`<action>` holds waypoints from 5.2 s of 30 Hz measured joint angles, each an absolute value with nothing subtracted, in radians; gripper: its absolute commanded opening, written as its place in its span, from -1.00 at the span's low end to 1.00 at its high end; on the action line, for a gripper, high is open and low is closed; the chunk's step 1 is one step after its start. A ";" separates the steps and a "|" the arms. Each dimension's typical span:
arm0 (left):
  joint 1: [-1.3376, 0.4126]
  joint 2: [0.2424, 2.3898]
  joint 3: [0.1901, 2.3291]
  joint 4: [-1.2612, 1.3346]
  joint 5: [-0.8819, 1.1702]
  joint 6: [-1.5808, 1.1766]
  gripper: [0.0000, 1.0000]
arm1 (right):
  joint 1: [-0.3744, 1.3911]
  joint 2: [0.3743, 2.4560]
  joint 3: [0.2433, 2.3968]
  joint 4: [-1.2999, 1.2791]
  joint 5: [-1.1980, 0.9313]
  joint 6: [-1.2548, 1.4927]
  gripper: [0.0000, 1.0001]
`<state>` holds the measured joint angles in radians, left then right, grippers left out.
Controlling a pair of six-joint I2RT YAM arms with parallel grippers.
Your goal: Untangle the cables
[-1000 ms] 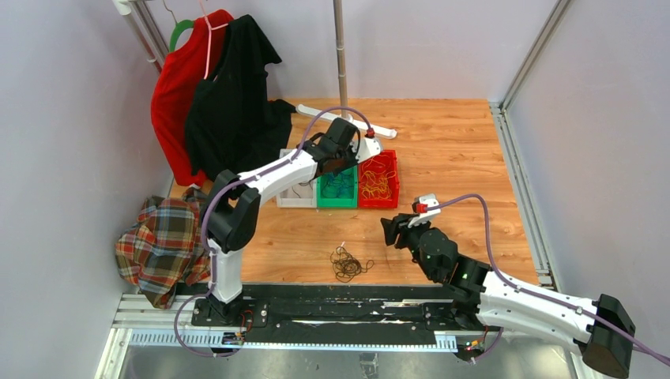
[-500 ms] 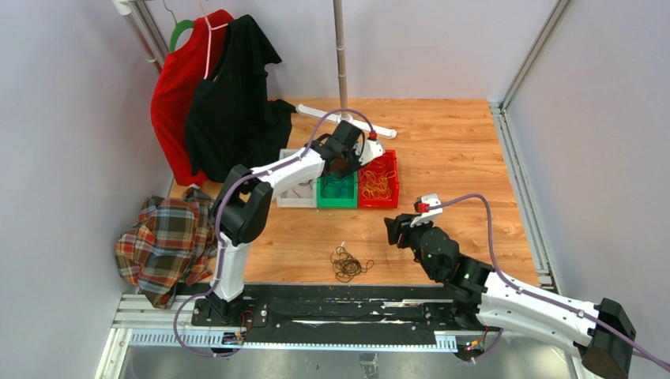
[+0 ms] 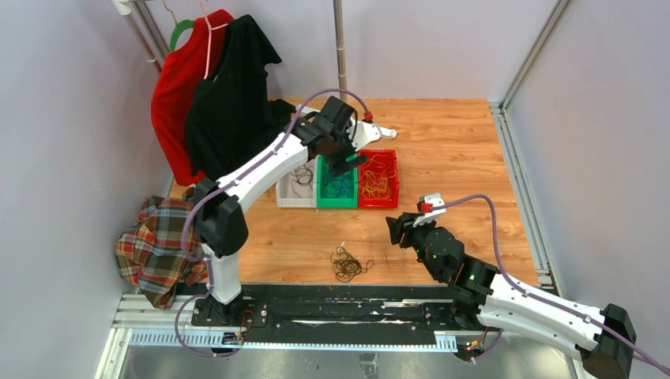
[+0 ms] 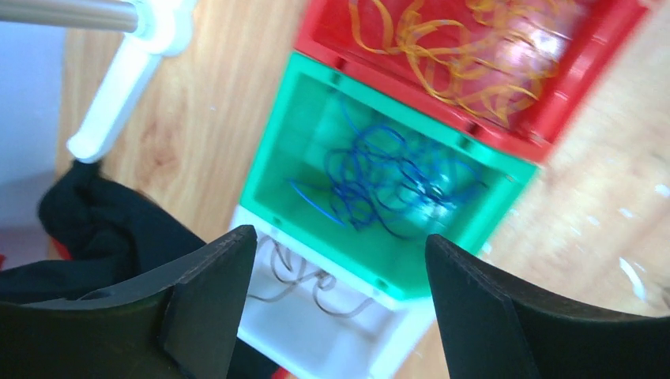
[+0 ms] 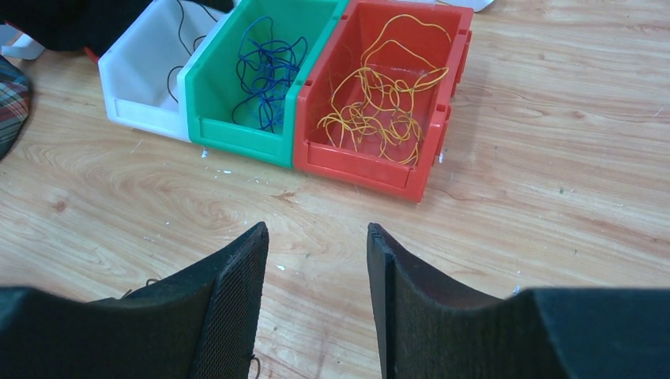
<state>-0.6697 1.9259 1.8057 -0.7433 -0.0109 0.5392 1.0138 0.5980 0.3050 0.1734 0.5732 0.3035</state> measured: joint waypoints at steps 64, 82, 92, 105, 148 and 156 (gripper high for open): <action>-0.762 1.707 1.229 -0.798 0.634 0.414 0.02 | 1.014 0.567 0.303 0.108 0.558 0.314 0.05; -0.762 1.863 1.245 -0.777 0.649 0.430 -0.99 | 1.014 0.548 0.292 0.108 0.549 0.329 0.00; -0.763 1.786 1.254 -0.768 0.596 0.343 -0.99 | 1.014 0.554 0.286 0.121 0.517 0.340 0.24; -0.762 1.537 1.322 -0.804 0.459 0.196 -0.99 | 1.015 0.766 0.351 0.289 0.311 0.340 0.43; -0.762 1.488 1.530 -1.024 0.817 0.234 -0.99 | 1.034 1.092 0.464 0.517 0.315 0.406 0.08; -0.762 1.511 1.695 -1.074 0.854 0.247 -0.99 | 1.040 1.132 0.461 0.578 0.284 0.430 -0.24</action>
<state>-0.7624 1.5108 1.6947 -1.0737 0.8539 0.2474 1.0401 1.1324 0.4606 0.5777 0.2840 0.4301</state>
